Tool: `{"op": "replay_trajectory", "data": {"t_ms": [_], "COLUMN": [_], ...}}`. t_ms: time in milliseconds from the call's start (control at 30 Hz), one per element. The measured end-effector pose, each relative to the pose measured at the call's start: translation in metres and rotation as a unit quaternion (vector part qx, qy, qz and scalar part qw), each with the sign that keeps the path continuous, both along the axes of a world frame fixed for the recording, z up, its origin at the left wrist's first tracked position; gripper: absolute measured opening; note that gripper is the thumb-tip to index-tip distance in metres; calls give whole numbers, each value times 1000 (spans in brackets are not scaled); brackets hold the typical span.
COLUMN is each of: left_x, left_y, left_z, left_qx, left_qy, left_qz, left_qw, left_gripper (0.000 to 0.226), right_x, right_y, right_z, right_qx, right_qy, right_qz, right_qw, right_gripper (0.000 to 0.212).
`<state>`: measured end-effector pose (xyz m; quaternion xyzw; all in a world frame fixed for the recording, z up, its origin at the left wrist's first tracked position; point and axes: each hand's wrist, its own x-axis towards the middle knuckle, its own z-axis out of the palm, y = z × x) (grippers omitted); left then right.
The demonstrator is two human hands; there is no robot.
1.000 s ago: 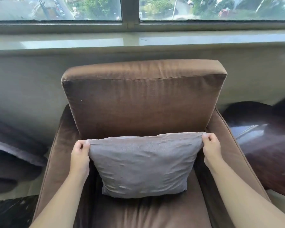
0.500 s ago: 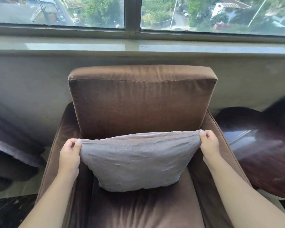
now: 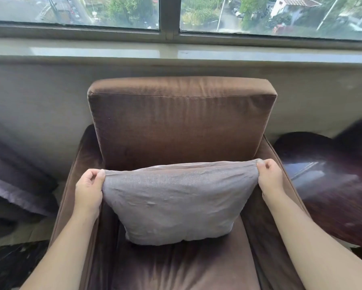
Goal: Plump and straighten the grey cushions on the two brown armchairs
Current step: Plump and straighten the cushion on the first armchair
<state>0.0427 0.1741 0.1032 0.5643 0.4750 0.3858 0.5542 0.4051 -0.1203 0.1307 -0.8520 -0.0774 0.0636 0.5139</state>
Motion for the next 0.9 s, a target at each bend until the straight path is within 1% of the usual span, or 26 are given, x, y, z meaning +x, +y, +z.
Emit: {"op": "replay_trajectory", "data": {"t_ms": [133, 200, 300, 333, 400, 467, 500, 567, 600, 633, 667, 733, 767, 833, 900], "left_x": [-6, -11, -16, -16, -5, 4, 6, 5, 2, -1, -5, -9, -7, -2, 2], "left_y": [-7, -8, -7, -8, -11, -17, -19, -19, -15, -11, -8, -9, -11, -15, -13], "left_z": [0, 7, 4, 0, -2, -5, -6, 2, 5, 4, 0, -8, -8, -2, -2], "left_qx": [12, 40, 58, 60, 54, 19, 24, 60, 60, 56, 49, 31, 26, 30, 27], "left_qy": [-4, -6, 22, 31, 37, 54, 55, 35, 24, 21, 26, 29, 25, 9, 6], "left_qz": [18, 27, 3, 6, 26, 51, 59, 35, 13, -11, -30, -22, -6, 19, 6], "left_qw": [1000, 999, 998, 998, 998, 997, 996, 997, 998, 998, 998, 999, 999, 999, 1000], "left_gripper": [24, 18, 16, 16, 17, 19, 20, 18, 17, 17, 18, 19, 19, 16, 18], "right_x": [-9, -12, -16, -19, -24, -27, -27, -23, -21, -19, -16, -9, -4, 3, 10], "right_y": [-6, -12, -24, -26, -22, -17, -16, -16, -16, -18, -20, -21, -19, -20, -22], "right_z": [-7, -6, -3, -6, -8, -11, -12, -8, -5, -4, -3, 2, 5, 13, 14], "right_qx": [-1, -3, -44, -41, -11, 1, 15, 51, 72, 70, 45, -53, -79, -72, -49], "right_qy": [-4, -20, -40, -39, -28, 12, 16, 8, 11, 6, -3, -30, -42, -67, -69], "right_qz": [-21, -21, -9, -8, -25, -45, -48, -76, -90, -85, -58, 38, 66, 80, 78], "right_qw": [1000, 1000, 998, 998, 999, 999, 999, 996, 993, 994, 997, 997, 994, 992, 993], "right_gripper": [29, 30, 27, 27, 28, 30, 31, 27, 25, 24, 24, 24, 24, 23, 22]}}
